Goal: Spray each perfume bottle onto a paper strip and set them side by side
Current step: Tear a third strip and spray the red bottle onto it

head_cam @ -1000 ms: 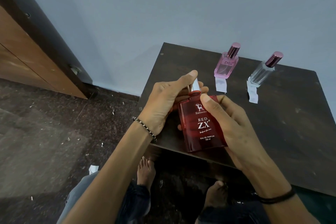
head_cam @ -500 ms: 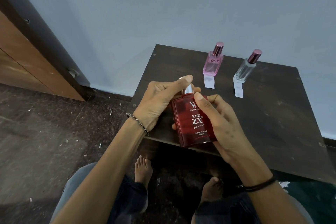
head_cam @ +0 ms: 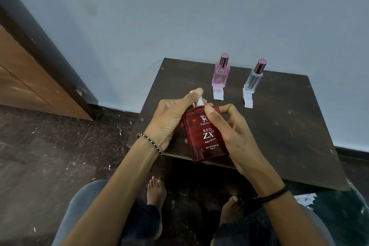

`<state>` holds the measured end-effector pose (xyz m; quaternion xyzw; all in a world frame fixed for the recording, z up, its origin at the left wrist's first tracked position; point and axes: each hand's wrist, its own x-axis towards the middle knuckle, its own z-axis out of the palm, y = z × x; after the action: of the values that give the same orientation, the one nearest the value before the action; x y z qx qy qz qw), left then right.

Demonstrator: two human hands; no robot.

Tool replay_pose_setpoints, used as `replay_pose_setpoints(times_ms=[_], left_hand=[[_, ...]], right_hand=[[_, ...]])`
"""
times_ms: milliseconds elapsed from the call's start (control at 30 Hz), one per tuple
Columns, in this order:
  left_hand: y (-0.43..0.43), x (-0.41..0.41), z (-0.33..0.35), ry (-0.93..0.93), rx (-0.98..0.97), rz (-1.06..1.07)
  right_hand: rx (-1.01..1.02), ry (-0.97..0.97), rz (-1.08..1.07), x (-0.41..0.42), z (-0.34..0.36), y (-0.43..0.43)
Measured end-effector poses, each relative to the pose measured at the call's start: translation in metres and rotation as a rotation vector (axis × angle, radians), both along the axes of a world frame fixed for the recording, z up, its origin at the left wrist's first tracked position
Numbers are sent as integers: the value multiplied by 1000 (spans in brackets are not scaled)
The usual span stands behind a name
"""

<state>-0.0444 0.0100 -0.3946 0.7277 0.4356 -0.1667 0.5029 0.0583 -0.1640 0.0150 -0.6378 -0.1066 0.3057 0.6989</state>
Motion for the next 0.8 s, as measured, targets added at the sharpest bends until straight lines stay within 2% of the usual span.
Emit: replay_pose_setpoints(times_ms=[33, 67, 100, 133, 167, 233, 267, 367, 533, 800], left_hand=[[-6, 12, 30, -57, 25, 1], [-16, 28, 97, -42, 36, -1], [-25, 45, 188, -113, -136, 70], [-33, 52, 277, -218, -216, 80], [-42, 59, 341, -361, -188, 52], [-39, 74, 422, -620, -350, 17], [-40, 83, 438, -672, -389, -48], [-44, 98, 433, -623, -493, 92], [-65, 118, 430, -651, -382, 92], [-97, 146, 412, -647, -365, -27]], right_hand=[[-10, 2, 10, 1, 1, -2], [-14, 1, 11, 3, 1, -4], [-12, 3, 5, 5, 3, -7], [-6, 11, -5, 6, 4, -10], [2, 23, -18, 8, 6, -11], [19, 38, -52, 10, 13, -16], [21, 41, -69, 11, 17, -19], [-2, 20, -92, 14, 19, -29], [-56, -67, -154, 22, 17, -50], [-156, -212, -265, 54, 22, -102]])
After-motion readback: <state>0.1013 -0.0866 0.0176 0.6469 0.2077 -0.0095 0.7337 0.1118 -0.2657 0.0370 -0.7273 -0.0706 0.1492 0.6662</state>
